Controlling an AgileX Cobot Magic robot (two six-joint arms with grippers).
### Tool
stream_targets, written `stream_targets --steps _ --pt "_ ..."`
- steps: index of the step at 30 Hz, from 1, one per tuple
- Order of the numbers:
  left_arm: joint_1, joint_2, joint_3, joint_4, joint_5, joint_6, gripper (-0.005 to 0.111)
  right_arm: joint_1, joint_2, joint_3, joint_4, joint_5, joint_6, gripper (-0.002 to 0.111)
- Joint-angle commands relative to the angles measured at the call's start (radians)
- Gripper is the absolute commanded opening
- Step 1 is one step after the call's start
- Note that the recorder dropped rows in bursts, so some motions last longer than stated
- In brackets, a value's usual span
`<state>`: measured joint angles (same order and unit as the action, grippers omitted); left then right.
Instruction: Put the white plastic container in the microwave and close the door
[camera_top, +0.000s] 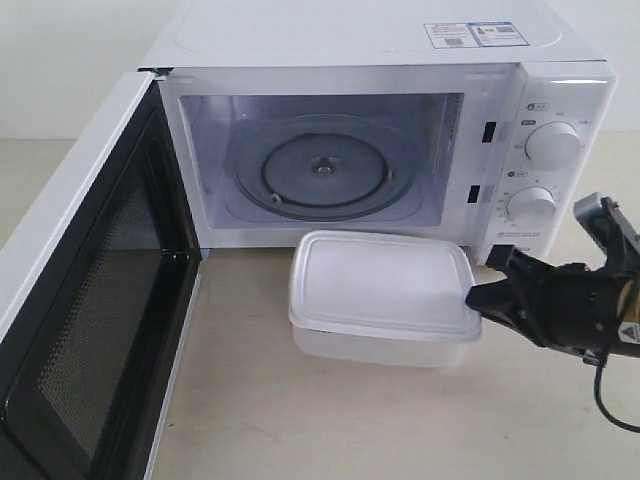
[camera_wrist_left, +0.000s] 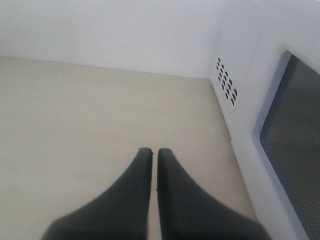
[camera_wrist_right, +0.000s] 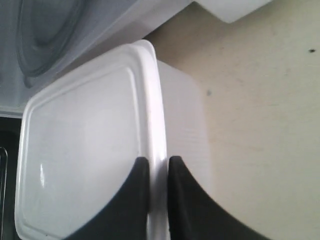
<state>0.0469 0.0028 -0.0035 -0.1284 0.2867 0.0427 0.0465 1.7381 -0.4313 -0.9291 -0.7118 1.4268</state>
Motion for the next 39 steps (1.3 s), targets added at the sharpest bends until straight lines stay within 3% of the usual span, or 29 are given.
stream_targets --steps 1,39 --pt "0.002 -0.003 0.004 0.006 0.001 0.004 0.004 -0.098 0.004 0.036 -0.102 0.033 -0.025 0.0" --pt "0.002 -0.003 0.004 0.006 0.001 0.004 0.004 -0.108 0.004 -0.003 -0.234 0.047 -0.068 0.0"
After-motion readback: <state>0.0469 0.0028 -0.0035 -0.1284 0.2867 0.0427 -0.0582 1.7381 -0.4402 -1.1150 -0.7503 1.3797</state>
